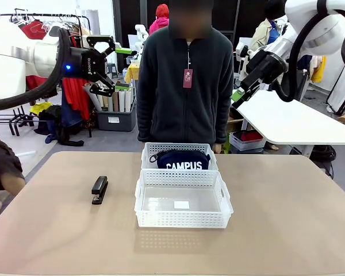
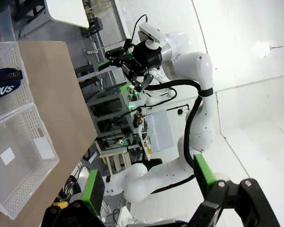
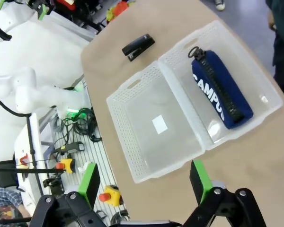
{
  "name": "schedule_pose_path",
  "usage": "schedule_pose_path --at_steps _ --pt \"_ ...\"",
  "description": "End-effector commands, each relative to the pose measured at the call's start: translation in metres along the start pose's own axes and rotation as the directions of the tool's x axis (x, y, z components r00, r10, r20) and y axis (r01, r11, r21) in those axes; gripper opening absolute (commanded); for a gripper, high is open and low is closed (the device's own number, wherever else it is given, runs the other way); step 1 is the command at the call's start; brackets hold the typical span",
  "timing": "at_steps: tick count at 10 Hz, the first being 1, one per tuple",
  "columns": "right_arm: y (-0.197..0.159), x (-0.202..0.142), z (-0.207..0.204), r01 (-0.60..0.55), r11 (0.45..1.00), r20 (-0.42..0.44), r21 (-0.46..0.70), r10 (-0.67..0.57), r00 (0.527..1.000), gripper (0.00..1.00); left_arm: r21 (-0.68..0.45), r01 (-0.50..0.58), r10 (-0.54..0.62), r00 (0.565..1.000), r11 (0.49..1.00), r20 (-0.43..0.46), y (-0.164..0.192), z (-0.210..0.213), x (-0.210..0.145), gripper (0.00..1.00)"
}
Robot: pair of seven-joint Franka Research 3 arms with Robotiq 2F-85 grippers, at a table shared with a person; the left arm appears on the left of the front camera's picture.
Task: Distribute items into two baskets.
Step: Pick up the Stapler that the person points to.
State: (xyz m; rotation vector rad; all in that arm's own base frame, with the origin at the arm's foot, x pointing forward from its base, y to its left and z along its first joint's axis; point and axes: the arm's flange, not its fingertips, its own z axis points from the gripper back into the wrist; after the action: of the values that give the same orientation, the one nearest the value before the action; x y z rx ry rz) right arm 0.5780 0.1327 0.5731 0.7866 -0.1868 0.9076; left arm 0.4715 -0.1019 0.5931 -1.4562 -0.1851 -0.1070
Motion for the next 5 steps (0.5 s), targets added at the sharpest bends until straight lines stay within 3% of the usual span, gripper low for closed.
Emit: schedule_pose_path --at_steps 1,3,4,5 --pt "-0.002 0.003 0.003 0.054 0.998 -0.007 0.022 -0.054 0.999 1.00 -0.001 0.004 -0.004 1.000 1.000 0.004 -0.002 0.000 0.000 1.00" --pt "-0.003 -0.003 0.000 0.017 1.000 -0.005 0.007 -0.017 1.000 1.00 -0.001 0.004 -0.004 1.000 1.000 0.004 -0.002 0.000 0.000 1.00" --pt "-0.011 -0.012 0.006 0.189 0.955 0.032 0.229 -0.202 0.979 1.00 -0.001 0.004 -0.004 1.000 1.000 0.004 -0.002 0.000 0.000 1.00" --pt "-0.007 -0.027 0.012 0.247 0.904 0.055 0.348 -0.283 0.958 1.00 -0.001 0.004 -0.004 1.000 1.000 0.004 -0.002 0.000 0.000 1.00"
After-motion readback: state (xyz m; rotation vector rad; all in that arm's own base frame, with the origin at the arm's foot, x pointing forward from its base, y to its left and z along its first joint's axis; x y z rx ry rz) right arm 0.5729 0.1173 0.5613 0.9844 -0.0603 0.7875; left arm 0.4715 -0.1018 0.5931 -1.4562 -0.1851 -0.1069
